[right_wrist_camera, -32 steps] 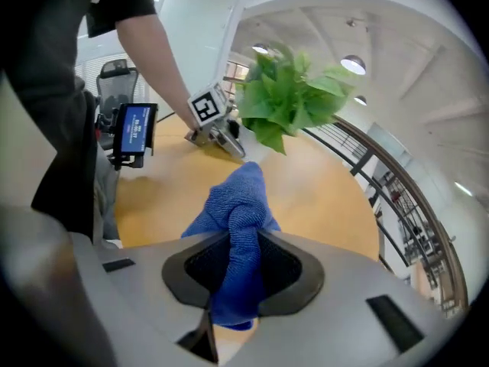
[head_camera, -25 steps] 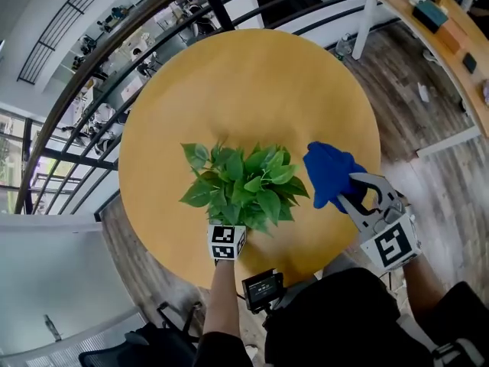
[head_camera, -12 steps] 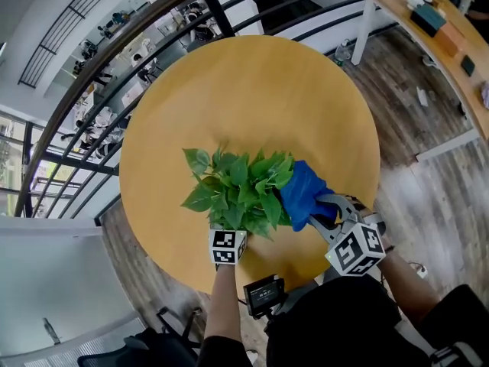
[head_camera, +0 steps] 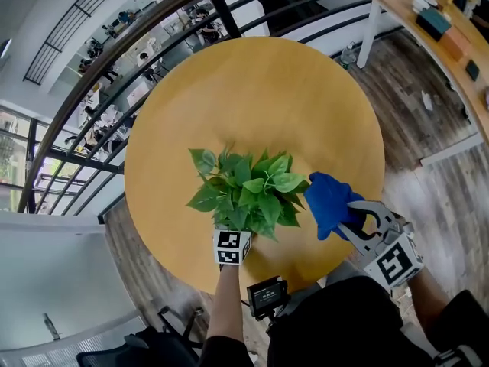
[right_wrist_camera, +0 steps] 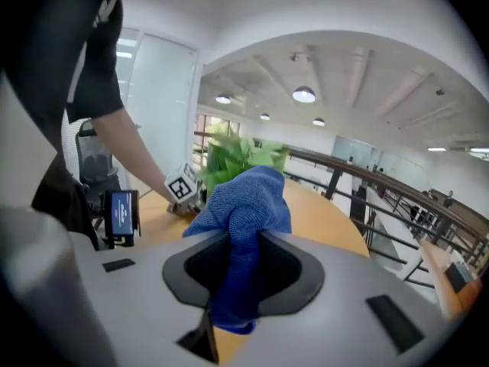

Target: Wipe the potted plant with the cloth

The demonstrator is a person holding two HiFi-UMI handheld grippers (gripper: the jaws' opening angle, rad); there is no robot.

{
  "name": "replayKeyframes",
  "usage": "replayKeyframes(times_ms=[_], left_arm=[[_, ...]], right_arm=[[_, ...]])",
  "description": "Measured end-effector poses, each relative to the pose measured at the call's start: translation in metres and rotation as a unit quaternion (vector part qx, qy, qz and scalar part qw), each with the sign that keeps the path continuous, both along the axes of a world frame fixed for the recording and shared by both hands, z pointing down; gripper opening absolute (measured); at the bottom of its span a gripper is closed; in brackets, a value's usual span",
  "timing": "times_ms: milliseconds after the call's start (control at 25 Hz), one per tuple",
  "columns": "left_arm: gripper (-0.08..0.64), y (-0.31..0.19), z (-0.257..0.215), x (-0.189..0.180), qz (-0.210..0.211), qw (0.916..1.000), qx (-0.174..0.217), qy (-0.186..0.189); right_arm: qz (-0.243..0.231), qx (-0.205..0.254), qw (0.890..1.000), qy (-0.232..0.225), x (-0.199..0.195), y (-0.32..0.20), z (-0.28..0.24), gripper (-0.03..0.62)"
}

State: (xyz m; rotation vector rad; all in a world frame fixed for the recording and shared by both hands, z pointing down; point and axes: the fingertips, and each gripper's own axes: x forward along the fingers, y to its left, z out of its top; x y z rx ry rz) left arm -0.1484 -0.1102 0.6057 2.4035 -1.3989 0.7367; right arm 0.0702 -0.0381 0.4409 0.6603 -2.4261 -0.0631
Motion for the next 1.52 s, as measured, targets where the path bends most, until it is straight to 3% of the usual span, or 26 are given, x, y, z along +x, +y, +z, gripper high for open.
replayKeyframes(times_ms=[200,280,360,480,600,720,840,960,1080,1200,1360,1440,1520], left_arm=[[0.360,0.000,-0.001,0.002,0.003,1.0000,0.001,0.000],[0.360,0.000,-0.001,0.000,0.002,1.0000,0.001,-0.001],[0.360,0.001,0.000,-0.002,-0.001,1.0000,0.001,-0.001],[0.360,0.002,0.000,-0.001,-0.002,1.0000,-0.001,0.001],[0.360,0.002,-0.001,-0.002,-0.001,1.0000,-0.001,0.000],[0.360,0.001,0.000,-0.002,-0.001,1.0000,0.001,-0.001],[0.360,0.001,0.001,-0.001,0.001,1.0000,-0.001,-0.001],[0.360,0.001,0.000,0.000,0.002,1.0000,-0.001,-0.001],[0.360,0.001,0.000,0.000,0.000,1.0000,0.000,-0.001],[0.360,0.001,0.000,0.001,0.000,1.0000,0.001,-0.001],[0.361,0.001,-0.001,0.003,0.001,1.0000,-0.002,0.000],[0.360,0.000,-0.001,0.000,-0.001,1.0000,0.000,-0.002],[0.360,0.000,0.000,-0.004,-0.003,1.0000,0.000,-0.003]], right_arm=[[-0.049,0.080,0.990,-0.106,-0.033,0.019,-0.097,0.102],[-0.090,0.103,0.984,-0.116,-0.062,0.029,-0.105,0.102],[-0.132,0.107,0.982,-0.081,-0.088,0.040,-0.082,0.102],[-0.166,0.075,0.983,0.004,-0.108,0.054,-0.014,0.103],[-0.181,0.033,0.979,0.091,-0.103,0.065,0.056,0.101],[-0.185,-0.012,0.972,0.142,-0.079,0.074,0.107,0.103],[-0.156,-0.038,0.975,0.157,-0.044,0.072,0.119,0.103],[-0.075,-0.048,0.986,0.143,-0.001,0.040,0.105,0.102],[0.016,-0.003,0.995,0.101,0.031,-0.009,0.061,0.102],[0.045,0.081,0.995,0.047,0.031,-0.043,-0.012,0.102],[0.013,0.154,0.988,0.019,-0.009,-0.045,-0.071,0.103],[-0.020,0.178,0.984,0.020,-0.039,-0.039,-0.067,0.102],[-0.052,0.185,0.980,0.060,-0.061,-0.036,-0.033,0.103]])
